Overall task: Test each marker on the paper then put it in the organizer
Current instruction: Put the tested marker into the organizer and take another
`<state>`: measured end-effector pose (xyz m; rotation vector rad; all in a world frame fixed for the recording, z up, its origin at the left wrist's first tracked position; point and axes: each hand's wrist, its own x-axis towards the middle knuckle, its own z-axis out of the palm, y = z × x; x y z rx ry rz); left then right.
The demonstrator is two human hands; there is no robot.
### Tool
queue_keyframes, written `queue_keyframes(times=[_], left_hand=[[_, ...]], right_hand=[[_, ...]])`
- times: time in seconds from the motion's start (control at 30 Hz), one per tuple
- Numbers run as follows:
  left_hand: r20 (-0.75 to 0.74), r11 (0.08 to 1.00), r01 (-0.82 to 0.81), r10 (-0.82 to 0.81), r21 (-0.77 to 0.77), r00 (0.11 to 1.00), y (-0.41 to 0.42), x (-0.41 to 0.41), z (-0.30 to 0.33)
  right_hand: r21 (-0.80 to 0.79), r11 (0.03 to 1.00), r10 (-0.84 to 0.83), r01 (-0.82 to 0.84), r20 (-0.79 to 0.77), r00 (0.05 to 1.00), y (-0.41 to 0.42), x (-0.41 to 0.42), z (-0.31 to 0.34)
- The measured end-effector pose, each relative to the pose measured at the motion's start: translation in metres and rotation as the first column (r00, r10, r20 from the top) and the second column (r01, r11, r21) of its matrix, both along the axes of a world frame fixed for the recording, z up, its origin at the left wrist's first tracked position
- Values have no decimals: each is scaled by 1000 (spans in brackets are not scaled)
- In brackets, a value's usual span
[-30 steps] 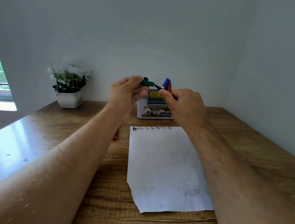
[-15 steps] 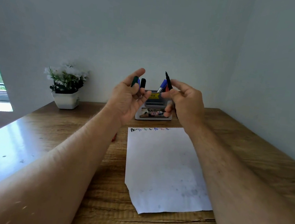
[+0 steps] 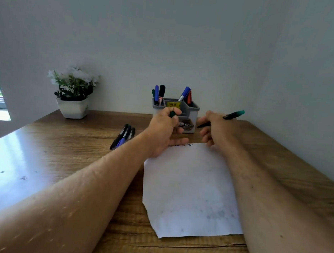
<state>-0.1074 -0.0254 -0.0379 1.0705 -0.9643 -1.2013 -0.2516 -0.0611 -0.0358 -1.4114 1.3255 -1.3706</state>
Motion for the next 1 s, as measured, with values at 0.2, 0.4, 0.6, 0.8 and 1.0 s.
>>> queue_keyframes(times=[0.2,0.4,0.6,0.8,1.0], left_hand=[[62,1000,-23,24,-13,998,-2,4,-4],[39,999,32,-30,-31,999,1,-1,-2],[72,1000,23,-24,18,997,-1,-5,-5],[51,999,4,-5,34,999,-3,-4,-5],[58,999,-9,7,40,998,-2,-5,-4]], right_hand=[[56,989,150,-140,-248,957,2,-4,-9],[40,978,208,-206,-300,931,2,-11,-11],[4,981,177,-194,-419,890,0,-12,-12],[5,976,200,-218,-420,885,-3,-11,-13],[8,977,193,-211,-438,878,-2,-10,-12]])
